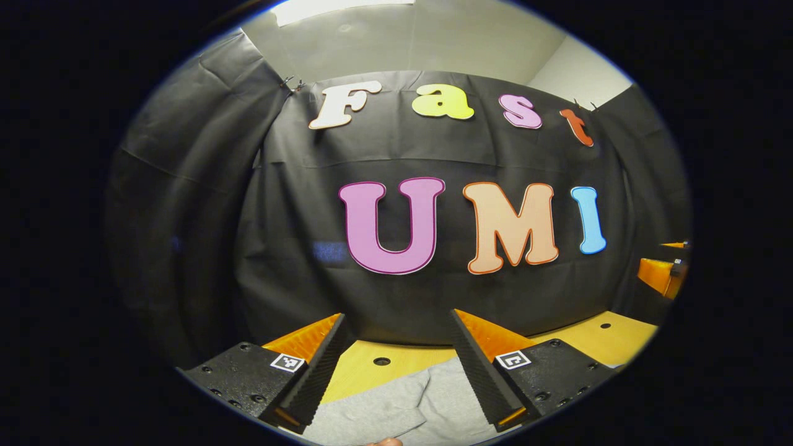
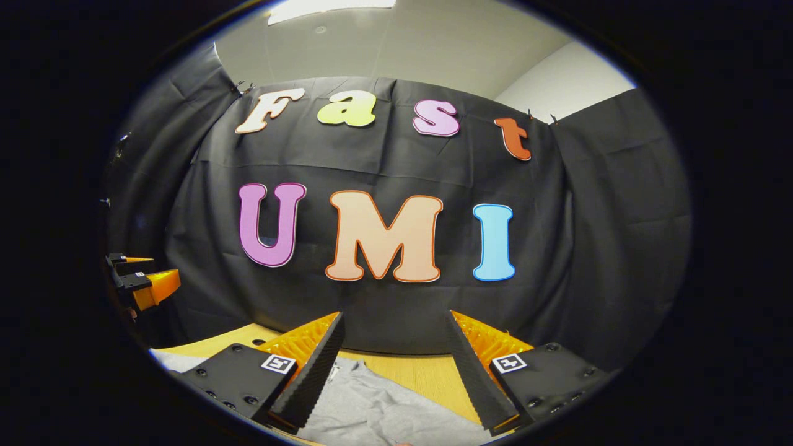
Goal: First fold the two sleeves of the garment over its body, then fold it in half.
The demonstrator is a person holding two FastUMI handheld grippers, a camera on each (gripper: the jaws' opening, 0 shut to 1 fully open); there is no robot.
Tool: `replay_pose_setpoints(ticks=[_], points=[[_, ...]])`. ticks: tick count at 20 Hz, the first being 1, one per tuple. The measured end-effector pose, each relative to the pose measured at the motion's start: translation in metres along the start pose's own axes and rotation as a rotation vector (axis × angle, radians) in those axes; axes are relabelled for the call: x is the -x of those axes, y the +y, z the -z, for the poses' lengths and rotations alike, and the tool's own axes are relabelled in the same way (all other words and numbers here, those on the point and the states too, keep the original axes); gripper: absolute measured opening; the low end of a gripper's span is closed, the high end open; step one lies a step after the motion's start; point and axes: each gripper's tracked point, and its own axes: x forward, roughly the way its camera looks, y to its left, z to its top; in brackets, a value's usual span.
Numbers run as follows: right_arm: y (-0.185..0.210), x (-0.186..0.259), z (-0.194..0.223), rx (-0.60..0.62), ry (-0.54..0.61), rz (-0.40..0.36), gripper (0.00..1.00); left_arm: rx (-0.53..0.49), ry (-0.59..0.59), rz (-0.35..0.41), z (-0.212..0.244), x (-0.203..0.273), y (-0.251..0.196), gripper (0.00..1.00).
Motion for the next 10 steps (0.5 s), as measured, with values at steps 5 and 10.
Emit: replay_pose_setpoints(ticks=[5, 10], points=[[-0.002, 0.001, 0.004, 0.011, 0.006, 0.006, 0.99, -0.003, 0.006, 0.013, 0.001, -0.002, -0.002, 0.95], [-0.022, -0.003, 0.017, 0.002, 0.038, 0.044, 0.99, -0.01, 0.007, 0.029, 0.002, -0.01, -0.009, 1.0]])
